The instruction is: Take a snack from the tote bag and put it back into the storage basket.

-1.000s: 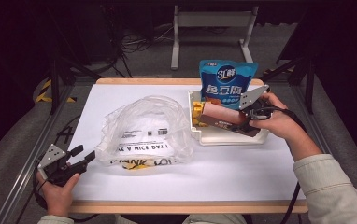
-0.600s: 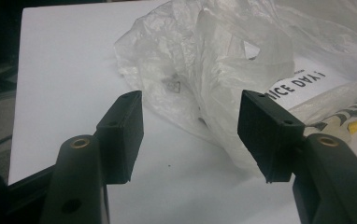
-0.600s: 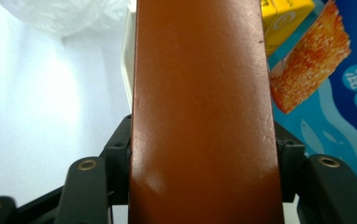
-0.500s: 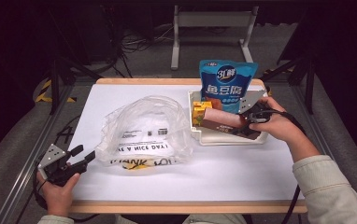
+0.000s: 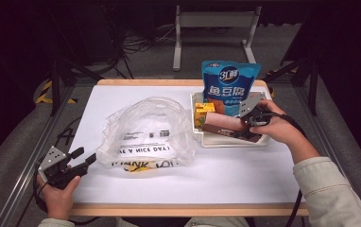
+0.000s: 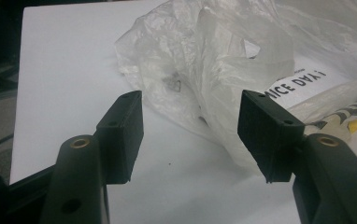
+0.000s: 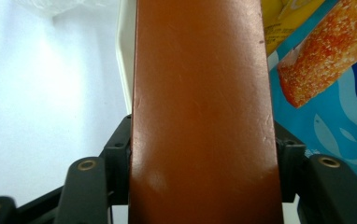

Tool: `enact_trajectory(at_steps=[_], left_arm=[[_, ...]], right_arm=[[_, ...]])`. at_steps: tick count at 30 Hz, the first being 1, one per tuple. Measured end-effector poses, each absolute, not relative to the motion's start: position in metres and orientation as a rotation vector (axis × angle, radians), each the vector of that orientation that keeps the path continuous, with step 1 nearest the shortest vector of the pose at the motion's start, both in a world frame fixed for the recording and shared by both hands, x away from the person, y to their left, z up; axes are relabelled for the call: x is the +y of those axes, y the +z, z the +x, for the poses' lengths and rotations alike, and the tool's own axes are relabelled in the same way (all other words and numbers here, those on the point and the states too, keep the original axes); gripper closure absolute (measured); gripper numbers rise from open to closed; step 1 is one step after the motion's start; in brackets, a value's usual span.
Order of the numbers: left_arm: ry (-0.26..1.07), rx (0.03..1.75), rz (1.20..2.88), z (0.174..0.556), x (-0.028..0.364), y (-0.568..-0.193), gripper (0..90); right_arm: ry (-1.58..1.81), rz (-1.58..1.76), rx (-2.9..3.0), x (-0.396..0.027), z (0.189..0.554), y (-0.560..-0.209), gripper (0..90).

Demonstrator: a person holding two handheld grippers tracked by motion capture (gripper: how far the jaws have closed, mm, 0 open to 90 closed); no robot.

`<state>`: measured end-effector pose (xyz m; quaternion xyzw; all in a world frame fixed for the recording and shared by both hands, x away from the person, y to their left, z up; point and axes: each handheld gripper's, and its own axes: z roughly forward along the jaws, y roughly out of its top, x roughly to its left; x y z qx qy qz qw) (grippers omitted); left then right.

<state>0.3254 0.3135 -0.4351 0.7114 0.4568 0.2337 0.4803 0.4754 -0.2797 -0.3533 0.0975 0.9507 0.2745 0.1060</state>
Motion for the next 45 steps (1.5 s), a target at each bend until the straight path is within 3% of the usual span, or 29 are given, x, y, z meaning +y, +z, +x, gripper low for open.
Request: enact_trajectory(at_steps=[45], left_arm=[[0.566, 1.116, 1.732, 0.325, 0.315, -0.435, 40.9]], right_arm=[[0.536, 0.207, 2.826, -0.259, 0.492, -0.371, 42.5]])
